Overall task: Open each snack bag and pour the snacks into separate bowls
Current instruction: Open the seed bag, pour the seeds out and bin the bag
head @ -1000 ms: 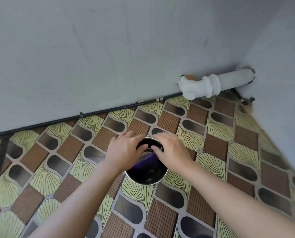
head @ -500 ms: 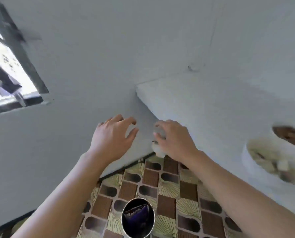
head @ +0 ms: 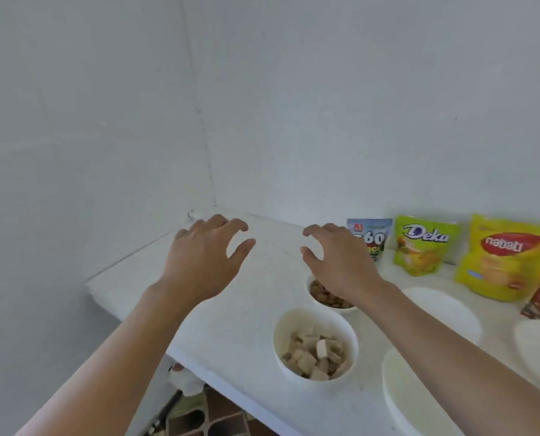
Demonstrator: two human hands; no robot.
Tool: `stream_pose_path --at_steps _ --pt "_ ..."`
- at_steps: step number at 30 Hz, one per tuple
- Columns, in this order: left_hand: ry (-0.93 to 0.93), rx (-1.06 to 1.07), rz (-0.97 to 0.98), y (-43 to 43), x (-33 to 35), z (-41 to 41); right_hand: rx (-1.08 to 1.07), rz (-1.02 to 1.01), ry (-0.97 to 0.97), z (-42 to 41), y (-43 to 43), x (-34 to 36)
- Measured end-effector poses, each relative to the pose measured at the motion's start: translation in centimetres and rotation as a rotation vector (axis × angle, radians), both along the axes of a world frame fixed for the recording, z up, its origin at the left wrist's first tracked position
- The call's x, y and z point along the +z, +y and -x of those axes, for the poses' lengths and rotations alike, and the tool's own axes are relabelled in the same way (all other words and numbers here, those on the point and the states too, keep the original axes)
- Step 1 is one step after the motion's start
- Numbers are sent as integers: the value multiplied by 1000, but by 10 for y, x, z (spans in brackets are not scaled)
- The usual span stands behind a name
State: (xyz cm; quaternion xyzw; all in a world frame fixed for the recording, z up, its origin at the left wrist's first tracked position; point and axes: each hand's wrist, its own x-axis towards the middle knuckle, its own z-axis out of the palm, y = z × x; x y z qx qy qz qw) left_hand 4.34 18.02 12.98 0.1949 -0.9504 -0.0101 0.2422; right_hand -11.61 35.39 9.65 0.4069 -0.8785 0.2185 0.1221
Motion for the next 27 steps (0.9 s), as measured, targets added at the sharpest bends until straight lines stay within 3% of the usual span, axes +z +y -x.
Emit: stream_pose_path --at_steps 11,27 --pt "-118 -274 -26 55 -39 228 -315 -74 -37 163 94 -19" --pt "-217 -422 -88 18 -106 405 -331 -84 -70 293 27 -63"
